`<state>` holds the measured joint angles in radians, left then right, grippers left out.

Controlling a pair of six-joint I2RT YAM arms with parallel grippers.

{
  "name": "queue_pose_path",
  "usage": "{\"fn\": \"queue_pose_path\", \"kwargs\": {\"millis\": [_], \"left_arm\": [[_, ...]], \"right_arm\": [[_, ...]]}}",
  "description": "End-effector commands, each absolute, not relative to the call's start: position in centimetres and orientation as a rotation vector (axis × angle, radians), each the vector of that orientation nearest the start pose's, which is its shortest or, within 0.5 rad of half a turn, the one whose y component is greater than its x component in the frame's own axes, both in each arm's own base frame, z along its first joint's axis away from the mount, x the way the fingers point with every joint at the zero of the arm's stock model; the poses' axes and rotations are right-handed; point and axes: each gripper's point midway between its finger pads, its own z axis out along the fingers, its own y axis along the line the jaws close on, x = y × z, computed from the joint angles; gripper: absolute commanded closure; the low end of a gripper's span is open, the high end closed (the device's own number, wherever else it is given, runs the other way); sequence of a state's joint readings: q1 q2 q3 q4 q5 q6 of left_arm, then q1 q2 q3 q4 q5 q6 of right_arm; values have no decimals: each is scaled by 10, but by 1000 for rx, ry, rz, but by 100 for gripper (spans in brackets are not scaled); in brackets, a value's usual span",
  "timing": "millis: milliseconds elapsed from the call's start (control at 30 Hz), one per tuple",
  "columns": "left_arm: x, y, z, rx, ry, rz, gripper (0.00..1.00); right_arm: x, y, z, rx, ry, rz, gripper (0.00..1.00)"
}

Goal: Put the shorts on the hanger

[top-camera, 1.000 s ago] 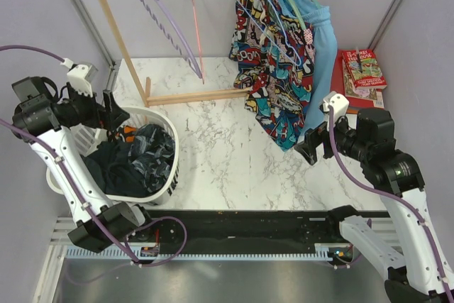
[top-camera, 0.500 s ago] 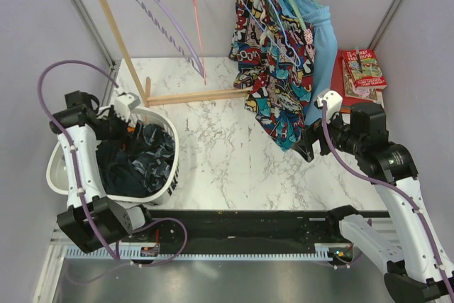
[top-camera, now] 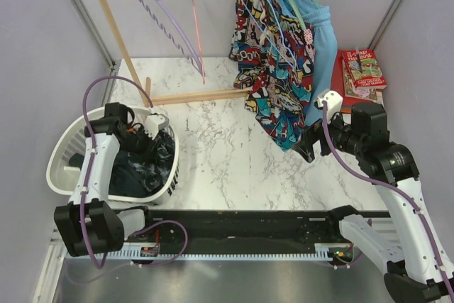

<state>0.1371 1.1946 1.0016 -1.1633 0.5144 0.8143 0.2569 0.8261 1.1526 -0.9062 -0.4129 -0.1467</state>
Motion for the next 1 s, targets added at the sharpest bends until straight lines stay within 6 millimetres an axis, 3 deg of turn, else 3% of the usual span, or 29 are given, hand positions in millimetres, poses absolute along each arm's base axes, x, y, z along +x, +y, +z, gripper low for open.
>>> {"fn": "queue_pose_path", "kwargs": {"millis": [0,67,100,167,200,267,300,367,400,500,600,667,733,767,800,967], "left_arm": [[210,-35,169,953,2395,-420,95],[218,-43,212,932,2285,-413,98],[223,-46,244,912,2216,-388,98],[228,-54,282,883,2117,-389,98],[231,-57,318,854,2039,-361,98],[235,-66,351,834,1964,-396,98],[234,-71,384,811,1891,-391,98],[238,-82,412,806,1826,-461,98],[233,-88,443,787,1758,-468,98],[227,-108,493,779,1642,-592,98],[218,-128,528,796,1539,-720,98],[207,-144,535,854,1491,-818,98],[206,-154,531,881,1487,-888,98],[197,-171,525,938,1479,-942,98],[201,-178,510,958,1510,-963,98],[181,-225,451,1157,1573,-1023,98]], "right_arm": [[205,122,297,-674,1974,504,2],[205,123,299,-667,1969,512,2],[206,124,300,-669,1963,518,2],[205,126,305,-671,1952,529,2],[206,127,306,-672,1950,538,2],[208,128,311,-669,1941,542,2],[208,129,313,-671,1937,547,2],[210,130,317,-668,1934,548,2],[210,130,318,-669,1931,551,2],[211,131,323,-663,1921,557,2],[212,132,325,-660,1913,560,2],[212,132,326,-656,1911,557,2],[212,132,326,-652,1912,562,2],[211,132,325,-649,1913,566,2],[212,132,324,-648,1917,568,2],[209,132,317,-646,1936,572,2]]}}
